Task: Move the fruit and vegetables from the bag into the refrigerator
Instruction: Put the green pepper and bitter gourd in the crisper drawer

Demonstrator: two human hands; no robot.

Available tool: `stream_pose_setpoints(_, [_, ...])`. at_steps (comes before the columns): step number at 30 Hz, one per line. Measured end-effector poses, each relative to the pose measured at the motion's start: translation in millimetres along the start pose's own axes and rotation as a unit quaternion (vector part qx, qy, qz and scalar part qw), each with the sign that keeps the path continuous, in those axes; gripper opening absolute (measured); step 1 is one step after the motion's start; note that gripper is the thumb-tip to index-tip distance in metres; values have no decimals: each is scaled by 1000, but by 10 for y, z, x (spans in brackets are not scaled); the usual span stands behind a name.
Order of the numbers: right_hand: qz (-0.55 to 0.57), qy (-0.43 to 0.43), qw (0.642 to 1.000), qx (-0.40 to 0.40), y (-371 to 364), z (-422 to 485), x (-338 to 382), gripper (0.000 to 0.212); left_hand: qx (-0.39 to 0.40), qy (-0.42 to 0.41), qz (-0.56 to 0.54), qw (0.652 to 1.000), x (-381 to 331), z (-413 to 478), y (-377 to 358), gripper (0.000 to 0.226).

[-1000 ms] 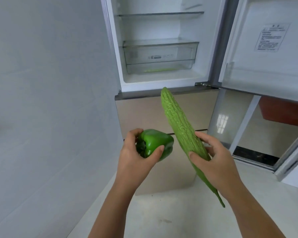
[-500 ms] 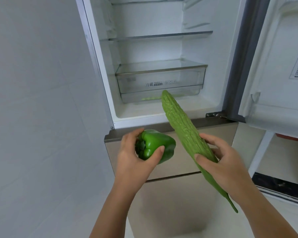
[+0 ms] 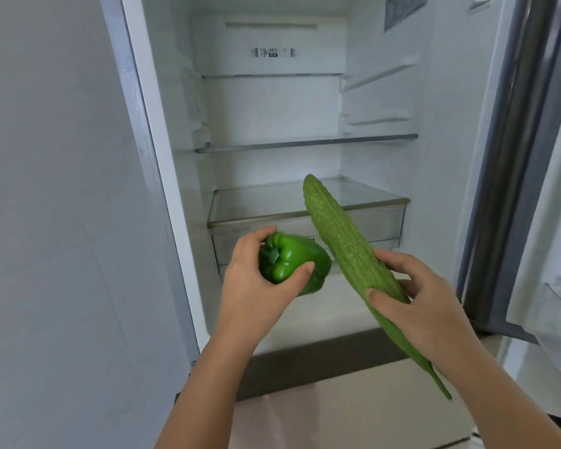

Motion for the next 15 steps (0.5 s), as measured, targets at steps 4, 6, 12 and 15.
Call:
stream_pose_setpoints(4, [-9, 7, 1000, 7, -52, 447, -8, 50, -5, -8, -7, 1000, 109, 425, -118, 52])
stream_pose_setpoints(6, [-8, 11, 1000, 13, -79, 672, -19, 50, -13, -5, -9, 1000, 153, 624, -178, 52])
stream_pose_setpoints(12, [9, 9, 999, 34, -160, 1322, -105, 50, -50, -23, 16, 998, 264, 1156, -345, 51])
stream_pose_setpoints(15, [10, 16, 999, 48, -214, 1622, -140, 49, -57, -29, 36, 997, 306, 1398, -420, 53])
Point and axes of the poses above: each hand's wrist, its own z-axis towards the middle knuckle, its own y-axis out of the back of the hand, x = y × z, the point moved 3 cm from there along z, towards the middle knuckle, and after that the axes turned 3 degrees about -z, right-handed, at the moved point
